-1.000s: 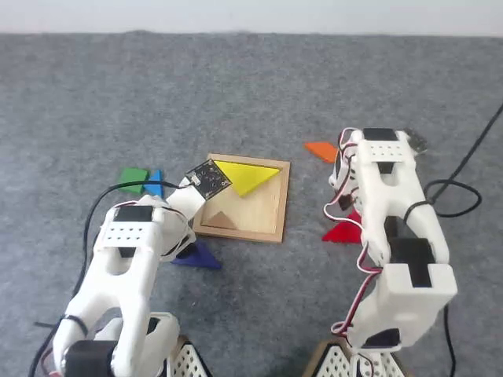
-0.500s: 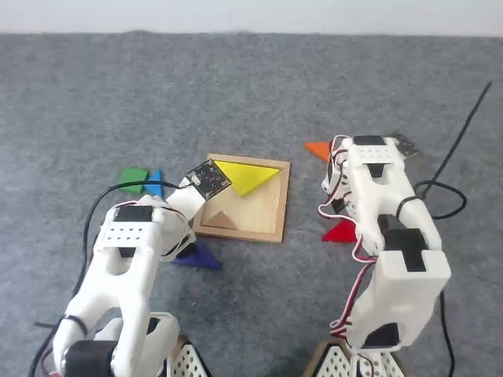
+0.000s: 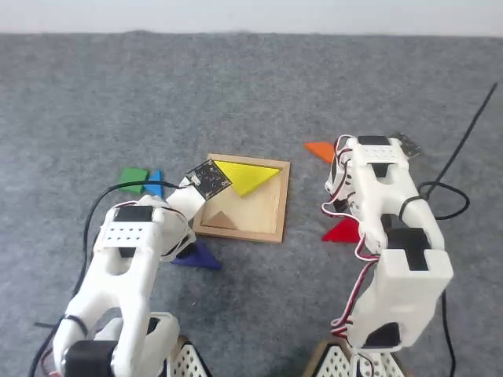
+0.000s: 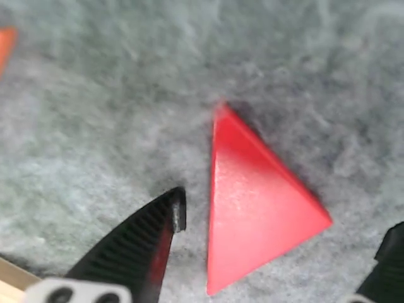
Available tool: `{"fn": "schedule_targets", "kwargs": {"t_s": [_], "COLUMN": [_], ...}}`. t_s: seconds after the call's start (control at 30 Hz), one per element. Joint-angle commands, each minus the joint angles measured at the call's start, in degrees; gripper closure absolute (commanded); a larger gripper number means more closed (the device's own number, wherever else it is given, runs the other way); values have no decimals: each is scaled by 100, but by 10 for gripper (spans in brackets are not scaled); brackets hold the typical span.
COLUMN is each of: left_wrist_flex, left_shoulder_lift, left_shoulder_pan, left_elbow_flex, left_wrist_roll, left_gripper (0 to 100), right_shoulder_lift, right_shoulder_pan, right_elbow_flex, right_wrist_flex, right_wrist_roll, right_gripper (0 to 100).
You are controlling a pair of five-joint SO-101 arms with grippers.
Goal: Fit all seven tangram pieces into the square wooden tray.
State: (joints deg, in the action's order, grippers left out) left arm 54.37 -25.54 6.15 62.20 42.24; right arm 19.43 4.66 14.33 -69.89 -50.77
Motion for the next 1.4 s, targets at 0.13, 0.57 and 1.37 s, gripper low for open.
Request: {"fn": "schedule_targets", "kwargs": {"t_s": [0.13, 0.57, 1.37], "left_wrist_flex": [-70, -782, 1064], "left_shoulder_lift": [-53, -2084, -7613], "left_shoulder_pan": [26, -9, -149], "left_elbow_flex": [40, 1473, 3433], "left_wrist_roll": [-18, -484, -202], "left_gripper": [787, 825, 769], "right_shoulder_lift": [22, 22, -31], "right_shoulder_pan": [-40, 119, 119], "right_elbow_flex": [9, 0, 0], "right_wrist_flex": [-101, -145, -154], "right_wrist_roll": [35, 79, 62], "right_gripper": [559, 656, 660]}}
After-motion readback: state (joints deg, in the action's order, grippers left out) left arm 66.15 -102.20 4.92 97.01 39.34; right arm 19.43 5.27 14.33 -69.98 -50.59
